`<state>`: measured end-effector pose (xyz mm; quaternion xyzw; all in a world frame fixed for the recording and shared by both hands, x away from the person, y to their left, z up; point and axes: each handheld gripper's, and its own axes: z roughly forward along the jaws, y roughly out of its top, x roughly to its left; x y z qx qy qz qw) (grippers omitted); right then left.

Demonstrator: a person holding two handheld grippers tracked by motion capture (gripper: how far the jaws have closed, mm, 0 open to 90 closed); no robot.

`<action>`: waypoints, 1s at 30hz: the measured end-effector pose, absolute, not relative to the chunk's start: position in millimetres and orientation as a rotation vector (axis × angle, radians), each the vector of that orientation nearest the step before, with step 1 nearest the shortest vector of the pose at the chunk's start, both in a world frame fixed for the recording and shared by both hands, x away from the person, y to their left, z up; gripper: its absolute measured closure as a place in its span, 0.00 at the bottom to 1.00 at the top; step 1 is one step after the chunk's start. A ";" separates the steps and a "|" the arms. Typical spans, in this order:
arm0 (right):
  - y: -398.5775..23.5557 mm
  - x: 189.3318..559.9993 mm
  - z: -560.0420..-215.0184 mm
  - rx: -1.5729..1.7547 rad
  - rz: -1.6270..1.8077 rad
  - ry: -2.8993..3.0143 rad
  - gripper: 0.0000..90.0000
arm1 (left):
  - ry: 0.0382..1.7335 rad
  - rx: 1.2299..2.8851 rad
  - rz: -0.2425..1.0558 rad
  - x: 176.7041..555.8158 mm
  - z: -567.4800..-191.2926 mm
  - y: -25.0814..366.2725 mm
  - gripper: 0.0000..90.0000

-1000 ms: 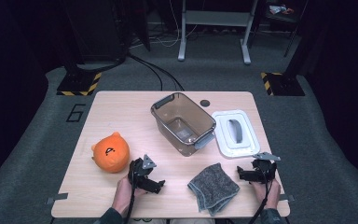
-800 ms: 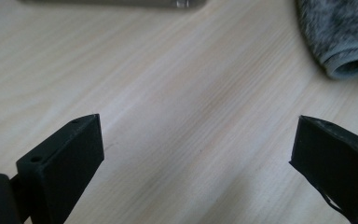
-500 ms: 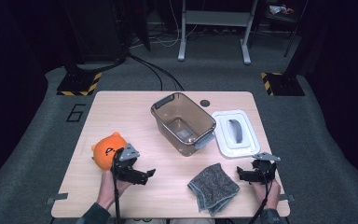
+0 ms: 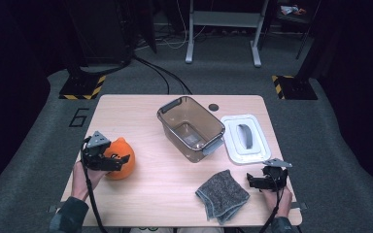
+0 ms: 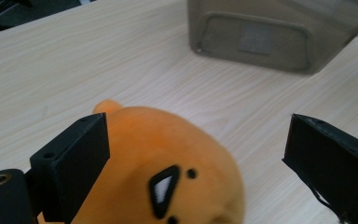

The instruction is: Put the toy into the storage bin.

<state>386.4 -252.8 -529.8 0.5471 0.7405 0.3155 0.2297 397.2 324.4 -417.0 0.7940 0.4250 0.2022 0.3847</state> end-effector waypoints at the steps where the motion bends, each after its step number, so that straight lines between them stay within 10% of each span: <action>1: -252.8 386.3 -529.9 1.505 0.868 2.038 0.00 | 1.099 2.023 0.518 399.4 -419.2 328.7 0.07; 17: -252.7 386.3 -529.9 1.505 0.868 2.038 0.00 | 1.145 2.038 0.373 408.1 -455.4 346.2 0.20; 30: -253.1 386.6 -529.9 1.500 0.863 2.041 0.00 | 1.180 2.002 0.387 402.3 -468.2 341.8 0.60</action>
